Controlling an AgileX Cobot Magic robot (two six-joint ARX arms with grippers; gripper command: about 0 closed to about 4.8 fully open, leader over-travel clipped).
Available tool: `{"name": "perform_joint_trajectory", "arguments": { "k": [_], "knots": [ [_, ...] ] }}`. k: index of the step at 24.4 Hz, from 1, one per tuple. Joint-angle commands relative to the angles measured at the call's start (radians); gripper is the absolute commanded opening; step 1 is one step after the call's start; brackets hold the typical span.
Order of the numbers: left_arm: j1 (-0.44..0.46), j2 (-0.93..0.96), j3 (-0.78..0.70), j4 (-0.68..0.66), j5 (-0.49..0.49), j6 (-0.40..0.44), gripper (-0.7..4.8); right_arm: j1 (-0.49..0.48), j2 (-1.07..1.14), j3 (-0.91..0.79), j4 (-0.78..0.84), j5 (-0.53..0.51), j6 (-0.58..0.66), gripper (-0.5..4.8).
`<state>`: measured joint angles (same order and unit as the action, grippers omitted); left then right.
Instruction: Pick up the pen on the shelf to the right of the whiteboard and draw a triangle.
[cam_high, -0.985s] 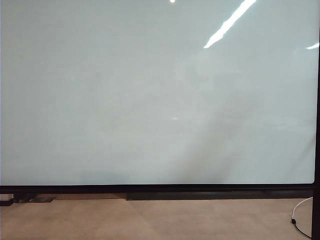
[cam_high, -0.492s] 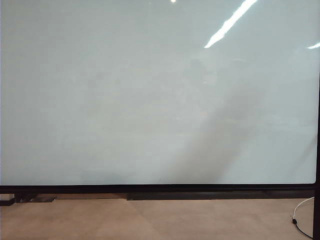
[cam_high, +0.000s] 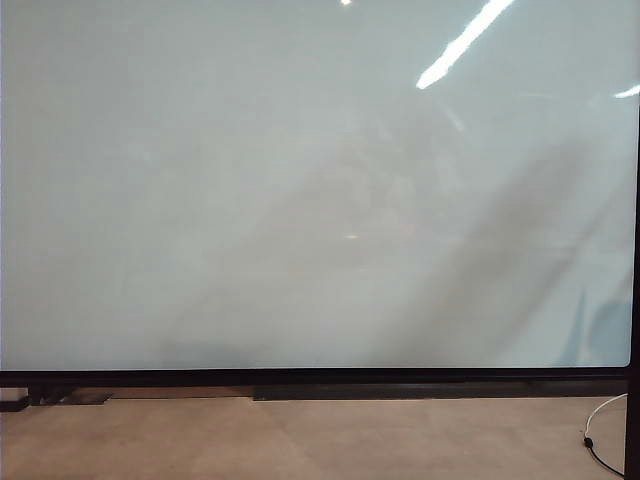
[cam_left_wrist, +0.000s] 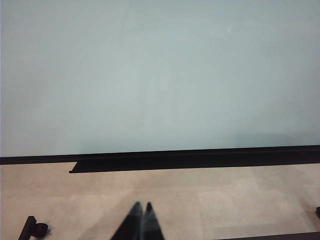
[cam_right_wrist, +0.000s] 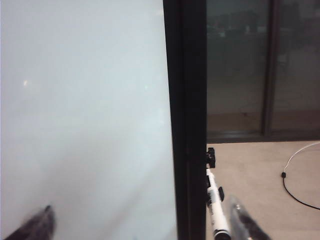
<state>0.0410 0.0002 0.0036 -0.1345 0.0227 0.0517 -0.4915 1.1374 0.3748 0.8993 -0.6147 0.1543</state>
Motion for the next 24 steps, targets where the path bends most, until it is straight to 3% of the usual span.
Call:
{"name": "perform_joint_trajectory", "arguments": {
  "k": [1,9,22,24],
  "knots": [
    [0.0,0.0,0.003,0.008,0.003,0.0,-0.05,-0.002,0.169,0.068,0.075,-0.025,-0.062,4.42],
    [0.0,0.0,0.004,0.008,0.003,0.0,-0.05,-0.012,0.571,0.132,0.458,-0.057,-0.069,4.39],
    [0.0,0.0,0.004,0.008,0.003,0.0,-0.05,-0.01,0.83,0.367,0.474,-0.061,-0.038,4.26],
    [0.0,0.0,0.004,0.008,0.003,0.0,-0.05,-0.009,0.846,0.392,0.459,-0.064,-0.027,3.87]
  ]
}}
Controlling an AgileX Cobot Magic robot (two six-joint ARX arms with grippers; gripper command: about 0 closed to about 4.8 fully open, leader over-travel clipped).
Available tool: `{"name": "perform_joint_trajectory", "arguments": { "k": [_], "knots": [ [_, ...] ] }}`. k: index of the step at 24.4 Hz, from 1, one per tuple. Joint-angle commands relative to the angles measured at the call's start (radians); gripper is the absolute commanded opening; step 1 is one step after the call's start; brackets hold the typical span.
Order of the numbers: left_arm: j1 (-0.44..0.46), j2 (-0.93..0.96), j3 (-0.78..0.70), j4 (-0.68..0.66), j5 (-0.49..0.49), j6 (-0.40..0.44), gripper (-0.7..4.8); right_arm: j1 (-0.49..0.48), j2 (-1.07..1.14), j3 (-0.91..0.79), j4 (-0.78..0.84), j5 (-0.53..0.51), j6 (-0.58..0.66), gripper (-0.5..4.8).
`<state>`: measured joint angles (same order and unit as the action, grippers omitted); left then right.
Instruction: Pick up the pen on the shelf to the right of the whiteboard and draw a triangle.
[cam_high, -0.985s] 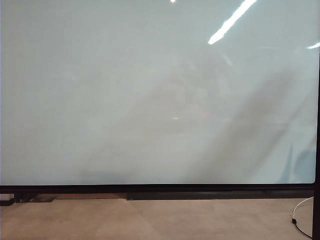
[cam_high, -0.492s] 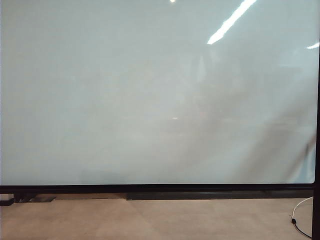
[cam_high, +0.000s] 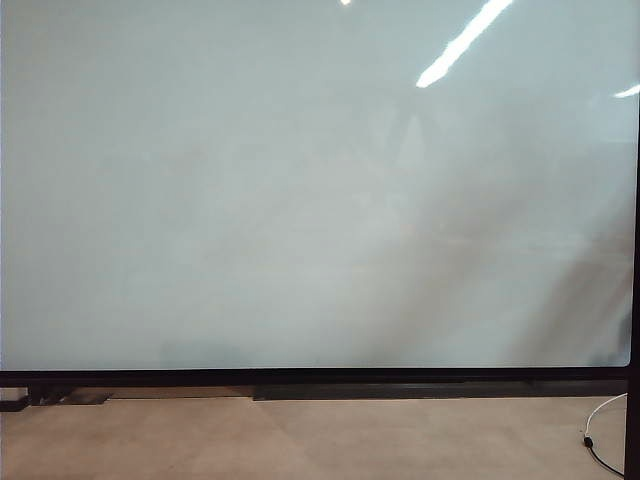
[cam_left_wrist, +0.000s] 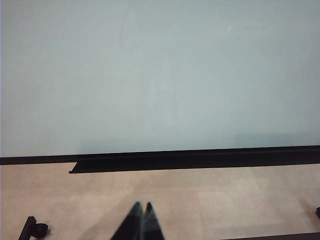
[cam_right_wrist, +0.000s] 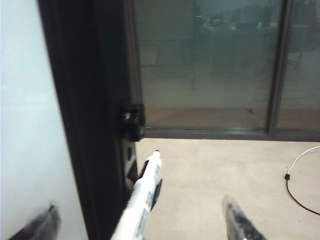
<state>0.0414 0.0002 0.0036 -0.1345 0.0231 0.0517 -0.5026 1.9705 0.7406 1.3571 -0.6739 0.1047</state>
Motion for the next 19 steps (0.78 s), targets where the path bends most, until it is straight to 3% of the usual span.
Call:
{"name": "perform_joint_trajectory", "arguments": {
  "k": [1,10,13,19],
  "knots": [
    [0.0,0.0,0.004,0.008,0.003,0.0,-0.05,0.005,0.018,0.033,0.0,-0.008,0.023,3.77],
    [0.0,0.0,0.004,0.008,0.003,0.0,-0.05,0.034,0.045,0.073,-0.044,0.002,0.022,3.66],
    [0.0,0.0,0.004,0.008,0.003,0.0,-0.05,0.034,0.045,0.073,-0.046,0.002,0.022,3.26],
    [0.0,0.0,0.004,0.008,0.003,0.0,-0.05,0.045,0.045,0.074,-0.069,0.023,0.021,3.22]
  ]
}}
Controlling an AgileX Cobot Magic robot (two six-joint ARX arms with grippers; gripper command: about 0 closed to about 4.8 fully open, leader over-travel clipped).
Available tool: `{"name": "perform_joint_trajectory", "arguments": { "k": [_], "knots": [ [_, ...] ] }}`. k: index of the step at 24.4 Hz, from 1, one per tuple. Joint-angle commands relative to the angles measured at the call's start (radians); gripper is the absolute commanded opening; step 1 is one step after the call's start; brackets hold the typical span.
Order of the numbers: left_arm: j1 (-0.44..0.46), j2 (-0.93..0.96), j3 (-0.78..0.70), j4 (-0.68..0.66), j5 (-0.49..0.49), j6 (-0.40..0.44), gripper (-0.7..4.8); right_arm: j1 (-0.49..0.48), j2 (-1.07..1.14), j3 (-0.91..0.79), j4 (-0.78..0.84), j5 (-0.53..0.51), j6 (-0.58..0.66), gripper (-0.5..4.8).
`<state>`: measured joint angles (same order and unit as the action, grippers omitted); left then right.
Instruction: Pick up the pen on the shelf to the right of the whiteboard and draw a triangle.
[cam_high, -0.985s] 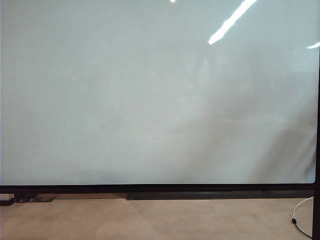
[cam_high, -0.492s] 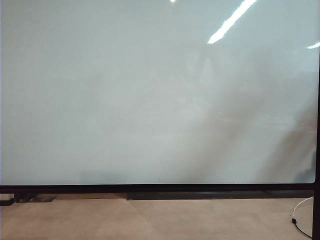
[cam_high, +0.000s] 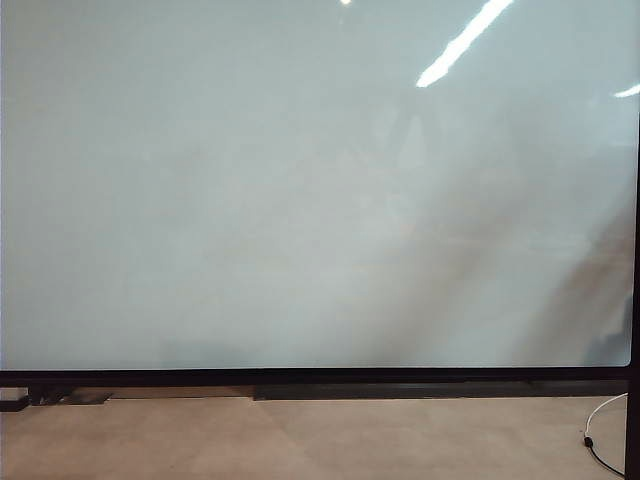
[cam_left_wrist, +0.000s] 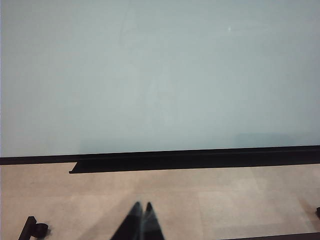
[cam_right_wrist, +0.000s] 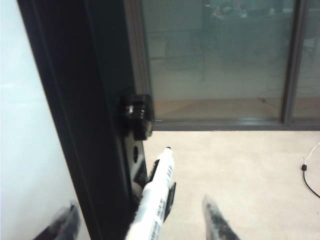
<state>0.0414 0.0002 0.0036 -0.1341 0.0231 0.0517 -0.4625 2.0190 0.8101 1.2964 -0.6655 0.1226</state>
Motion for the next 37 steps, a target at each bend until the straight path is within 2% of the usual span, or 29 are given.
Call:
{"name": "perform_joint_trajectory", "arguments": {
  "k": [1,5,7,14,16,37],
  "knots": [
    [0.0,0.0,0.004,0.008,0.003,0.0,-0.05,0.005,-0.003,0.005,-0.019,0.016,0.003,3.22],
    [0.0,0.0,0.004,0.008,0.003,0.0,-0.05,0.007,-0.003,0.005,-0.02,0.016,0.0,3.22],
    [0.0,0.0,0.004,0.008,0.003,0.0,-0.05,0.01,-0.003,0.005,-0.019,0.016,0.0,2.91],
    [0.0,0.0,0.004,0.008,0.003,0.0,-0.05,0.016,-0.003,0.005,-0.013,0.015,0.0,2.91],
    [0.0,0.0,0.004,0.008,0.003,0.0,-0.05,0.021,-0.003,0.005,-0.013,0.016,-0.011,2.6],
    [0.0,0.0,0.004,0.008,0.003,0.0,-0.05,0.022,-0.003,0.028,-0.066,0.008,-0.019,2.28]
  ]
}}
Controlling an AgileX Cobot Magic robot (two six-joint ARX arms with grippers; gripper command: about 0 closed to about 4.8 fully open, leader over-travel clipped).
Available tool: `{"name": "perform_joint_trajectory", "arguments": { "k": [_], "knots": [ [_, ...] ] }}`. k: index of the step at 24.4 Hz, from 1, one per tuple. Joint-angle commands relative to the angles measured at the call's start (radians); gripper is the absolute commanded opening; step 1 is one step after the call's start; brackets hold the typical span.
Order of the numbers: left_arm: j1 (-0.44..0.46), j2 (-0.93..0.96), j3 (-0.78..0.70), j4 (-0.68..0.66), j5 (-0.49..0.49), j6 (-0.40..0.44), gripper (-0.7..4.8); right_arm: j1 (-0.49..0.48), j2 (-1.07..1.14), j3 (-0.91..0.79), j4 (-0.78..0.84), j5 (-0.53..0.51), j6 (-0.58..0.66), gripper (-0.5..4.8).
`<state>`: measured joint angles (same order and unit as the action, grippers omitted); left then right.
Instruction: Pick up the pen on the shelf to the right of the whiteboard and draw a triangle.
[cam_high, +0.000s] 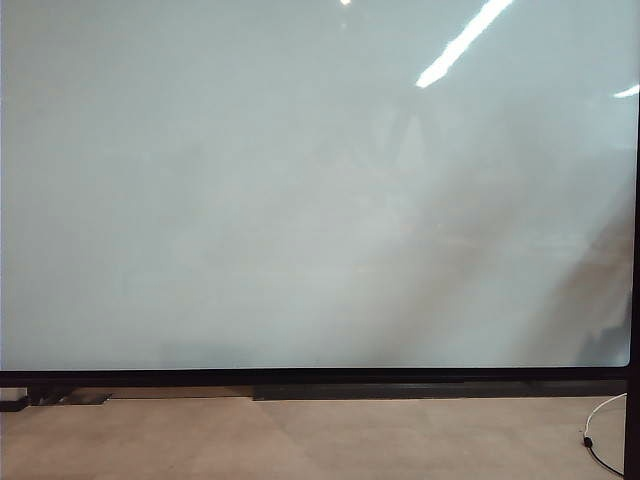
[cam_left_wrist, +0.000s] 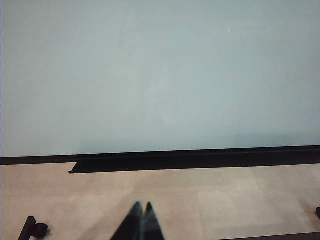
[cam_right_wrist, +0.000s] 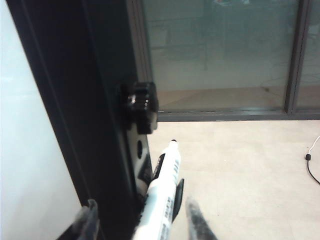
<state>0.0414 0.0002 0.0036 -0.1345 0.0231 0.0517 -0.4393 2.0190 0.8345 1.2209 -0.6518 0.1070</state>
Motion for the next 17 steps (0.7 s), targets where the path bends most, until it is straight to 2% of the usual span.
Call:
{"name": "perform_joint_trajectory", "arguments": {
  "k": [1,3,6,17],
  "knots": [
    [0.0,0.0,0.004,0.008,0.003,0.0,-0.05,-0.002,-0.003,0.003,0.01,-0.006,-0.003,2.28],
    [0.0,0.0,0.004,0.008,0.003,0.0,-0.05,-0.002,-0.003,0.003,0.01,-0.005,-0.003,2.28],
    [0.0,0.0,0.004,0.008,0.003,0.0,-0.05,-0.002,-0.003,0.003,0.01,-0.005,-0.003,1.97],
    [0.0,0.0,0.004,0.008,0.003,0.0,-0.05,-0.003,-0.003,0.002,0.009,-0.005,-0.003,1.97]
  ]
}}
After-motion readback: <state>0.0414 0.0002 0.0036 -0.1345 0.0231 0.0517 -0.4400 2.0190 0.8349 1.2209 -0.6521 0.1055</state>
